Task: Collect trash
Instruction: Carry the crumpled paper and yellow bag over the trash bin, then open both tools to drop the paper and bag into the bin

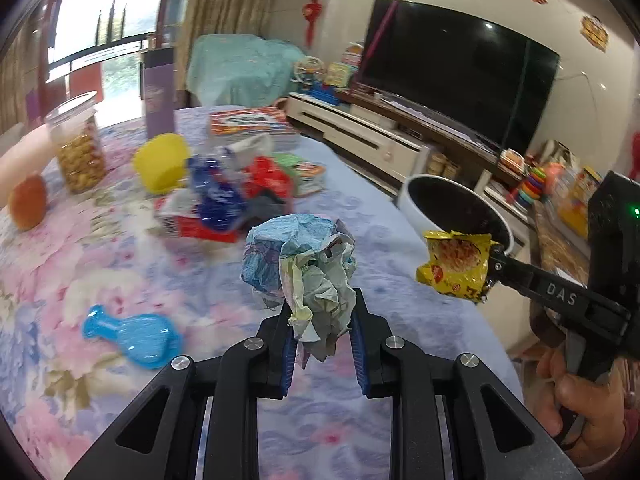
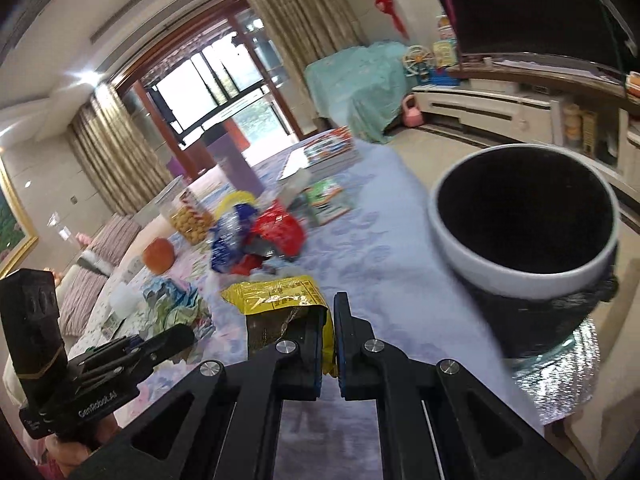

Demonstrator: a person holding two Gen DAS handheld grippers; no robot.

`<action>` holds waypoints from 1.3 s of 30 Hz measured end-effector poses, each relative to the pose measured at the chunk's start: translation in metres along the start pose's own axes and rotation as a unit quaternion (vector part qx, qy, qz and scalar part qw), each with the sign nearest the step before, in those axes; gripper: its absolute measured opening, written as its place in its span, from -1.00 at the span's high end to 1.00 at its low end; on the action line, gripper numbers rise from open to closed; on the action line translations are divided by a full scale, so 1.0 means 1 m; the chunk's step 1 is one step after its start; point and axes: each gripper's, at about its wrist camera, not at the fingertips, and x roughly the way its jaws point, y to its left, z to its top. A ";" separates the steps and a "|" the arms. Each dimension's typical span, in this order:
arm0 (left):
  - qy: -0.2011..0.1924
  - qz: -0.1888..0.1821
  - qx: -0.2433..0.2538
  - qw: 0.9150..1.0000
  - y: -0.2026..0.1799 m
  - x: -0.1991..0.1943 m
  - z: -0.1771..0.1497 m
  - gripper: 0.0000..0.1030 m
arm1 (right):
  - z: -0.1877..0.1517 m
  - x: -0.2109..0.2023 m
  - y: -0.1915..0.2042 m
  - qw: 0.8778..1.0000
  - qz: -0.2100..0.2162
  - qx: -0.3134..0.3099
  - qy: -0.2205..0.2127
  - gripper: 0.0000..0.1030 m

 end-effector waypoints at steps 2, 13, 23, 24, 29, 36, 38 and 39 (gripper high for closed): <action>0.005 -0.009 0.007 1.000 -0.010 0.008 0.004 0.57 | 0.001 -0.005 -0.010 1.000 -0.006 0.007 -0.004 0.91; 0.020 -0.035 0.056 0.998 -0.061 0.057 0.028 0.57 | 0.015 -0.032 -0.064 0.998 -0.041 0.036 -0.028 0.91; 0.029 -0.042 0.081 0.995 -0.093 0.102 0.049 0.57 | 0.031 -0.040 -0.109 0.995 -0.071 0.056 -0.038 0.91; 0.030 -0.044 0.083 0.995 -0.096 0.106 0.052 0.57 | 0.032 -0.040 -0.112 0.995 -0.072 0.057 -0.038 0.91; 0.031 -0.049 0.086 0.995 -0.107 0.123 0.064 0.56 | 0.041 -0.037 -0.125 0.995 -0.079 0.057 -0.037 0.91; 0.035 -0.054 0.096 0.993 -0.121 0.153 0.083 0.56 | 0.054 -0.027 -0.141 0.994 -0.087 0.057 -0.026 0.91; 0.044 -0.060 0.091 0.993 -0.122 0.162 0.087 0.55 | 0.058 -0.023 -0.146 0.994 -0.087 0.058 -0.021 0.91; 0.047 -0.064 0.087 0.993 -0.123 0.167 0.090 0.55 | 0.060 -0.022 -0.147 0.994 -0.087 0.059 -0.018 0.91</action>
